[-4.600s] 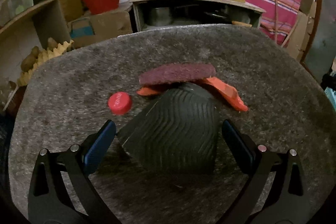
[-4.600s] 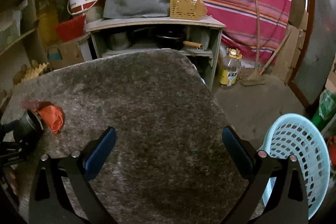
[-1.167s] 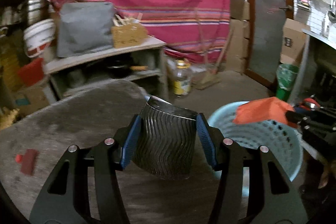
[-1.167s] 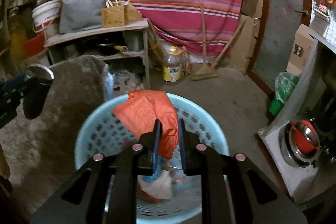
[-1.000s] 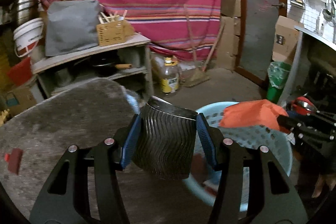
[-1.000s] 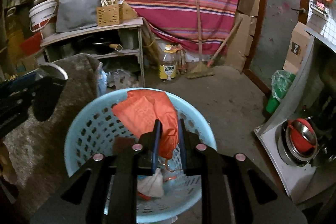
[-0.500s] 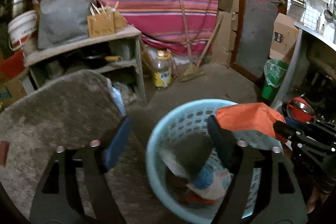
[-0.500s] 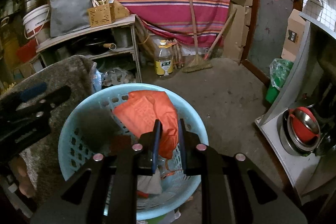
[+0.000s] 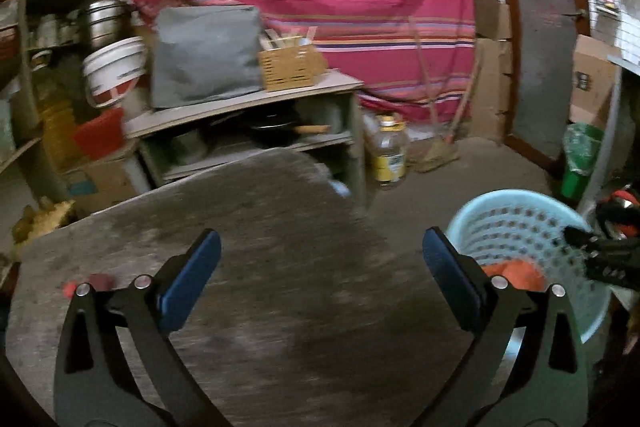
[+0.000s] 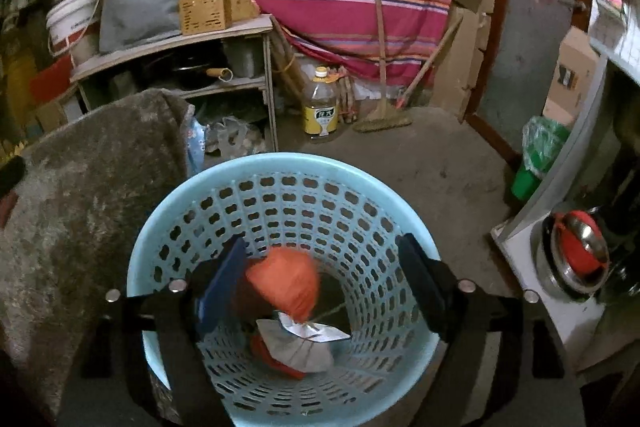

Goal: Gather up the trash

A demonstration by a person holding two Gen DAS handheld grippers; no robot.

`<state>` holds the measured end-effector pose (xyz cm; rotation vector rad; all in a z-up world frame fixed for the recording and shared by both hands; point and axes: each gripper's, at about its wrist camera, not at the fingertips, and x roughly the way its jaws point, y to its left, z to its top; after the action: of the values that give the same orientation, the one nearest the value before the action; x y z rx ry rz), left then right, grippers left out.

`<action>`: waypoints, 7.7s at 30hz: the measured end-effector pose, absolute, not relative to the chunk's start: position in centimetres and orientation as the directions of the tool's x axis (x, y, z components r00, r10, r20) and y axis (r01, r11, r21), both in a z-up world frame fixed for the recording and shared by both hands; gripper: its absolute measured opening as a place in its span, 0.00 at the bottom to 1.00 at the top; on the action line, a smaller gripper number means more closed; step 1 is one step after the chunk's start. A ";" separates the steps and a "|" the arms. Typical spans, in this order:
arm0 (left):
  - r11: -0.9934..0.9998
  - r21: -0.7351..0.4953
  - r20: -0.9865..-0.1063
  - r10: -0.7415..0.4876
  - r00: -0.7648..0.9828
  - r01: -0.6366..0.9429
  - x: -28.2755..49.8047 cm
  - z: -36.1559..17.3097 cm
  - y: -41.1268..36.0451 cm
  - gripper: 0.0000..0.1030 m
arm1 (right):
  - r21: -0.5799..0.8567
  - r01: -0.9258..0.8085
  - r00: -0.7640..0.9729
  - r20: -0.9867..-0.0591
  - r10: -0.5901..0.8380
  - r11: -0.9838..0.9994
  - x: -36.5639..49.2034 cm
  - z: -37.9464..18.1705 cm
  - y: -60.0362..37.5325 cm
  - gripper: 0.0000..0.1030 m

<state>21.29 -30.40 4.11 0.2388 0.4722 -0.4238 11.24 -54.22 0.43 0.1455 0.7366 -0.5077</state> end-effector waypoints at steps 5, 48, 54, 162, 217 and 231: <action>0.922 0.127 -0.495 -0.261 0.829 0.366 24.1 3.5 -24.2 0.95 | -0.080 0.487 0.631 -0.656 -0.414 0.870 12.3 0.8 -52.1 0.87; 0.989 0.083 -0.716 -0.025 0.697 0.121 39.6 -3.9 1.5 0.76 | 0.027 0.174 0.737 -0.667 -0.112 0.984 28.6 -0.5 -28.7 0.95; 0.986 0.015 -0.769 -0.096 0.632 0.167 40.7 -5.2 1.7 0.52 | -0.010 0.160 0.725 -0.678 -0.124 0.987 29.3 -0.9 -27.1 0.95; 0.747 0.045 -0.549 -0.536 0.641 0.663 18.0 2.1 -44.2 0.72 | 0.067 0.527 0.669 -0.646 -0.366 0.847 7.6 1.3 -59.2 0.63; 0.975 0.068 -0.364 -0.175 0.915 0.214 3.2 1.6 -6.1 0.95 | 0.038 0.278 0.876 -0.419 -0.237 0.960 -3.0 -0.1 -29.2 0.96; 0.988 0.060 -0.391 -0.105 0.914 0.139 3.6 -0.4 -3.9 0.95 | 0.007 0.238 0.903 -0.368 -0.219 0.971 -2.9 -0.5 -25.5 0.96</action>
<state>3.56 -3.91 -0.43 0.0877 0.3974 -0.1259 -2.89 -25.47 -0.51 0.0517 0.3747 -0.2363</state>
